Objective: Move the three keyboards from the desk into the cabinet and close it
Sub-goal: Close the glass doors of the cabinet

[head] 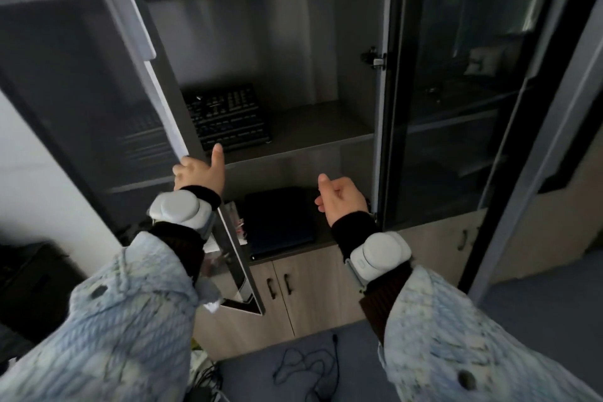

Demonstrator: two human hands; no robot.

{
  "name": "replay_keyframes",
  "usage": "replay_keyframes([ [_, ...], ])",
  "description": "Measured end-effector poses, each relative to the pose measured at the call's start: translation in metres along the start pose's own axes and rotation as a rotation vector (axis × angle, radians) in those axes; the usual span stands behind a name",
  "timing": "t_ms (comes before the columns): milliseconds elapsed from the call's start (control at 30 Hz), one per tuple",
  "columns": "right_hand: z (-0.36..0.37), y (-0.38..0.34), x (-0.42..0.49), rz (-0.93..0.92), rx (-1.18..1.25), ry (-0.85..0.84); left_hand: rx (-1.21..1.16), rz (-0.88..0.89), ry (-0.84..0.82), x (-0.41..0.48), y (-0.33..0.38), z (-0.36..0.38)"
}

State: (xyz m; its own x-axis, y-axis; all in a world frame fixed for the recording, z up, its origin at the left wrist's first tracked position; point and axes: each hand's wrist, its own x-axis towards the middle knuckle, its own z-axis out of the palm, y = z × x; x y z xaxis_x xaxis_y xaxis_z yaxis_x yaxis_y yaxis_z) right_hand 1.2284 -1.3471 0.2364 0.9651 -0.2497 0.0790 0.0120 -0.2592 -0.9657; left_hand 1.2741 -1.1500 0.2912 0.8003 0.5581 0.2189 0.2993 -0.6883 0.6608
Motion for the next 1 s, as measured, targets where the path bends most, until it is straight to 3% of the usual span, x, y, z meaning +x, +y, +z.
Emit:
replay_keyframes([
  [333,-0.006,-0.006,0.05,0.025,-0.018,0.123,-0.093,0.005,-0.057,0.048,0.038,0.049],
  [1000,0.014,-0.002,0.08,0.068,-0.105,0.296,-0.128,0.107,-0.261,0.114,0.039,0.085],
])
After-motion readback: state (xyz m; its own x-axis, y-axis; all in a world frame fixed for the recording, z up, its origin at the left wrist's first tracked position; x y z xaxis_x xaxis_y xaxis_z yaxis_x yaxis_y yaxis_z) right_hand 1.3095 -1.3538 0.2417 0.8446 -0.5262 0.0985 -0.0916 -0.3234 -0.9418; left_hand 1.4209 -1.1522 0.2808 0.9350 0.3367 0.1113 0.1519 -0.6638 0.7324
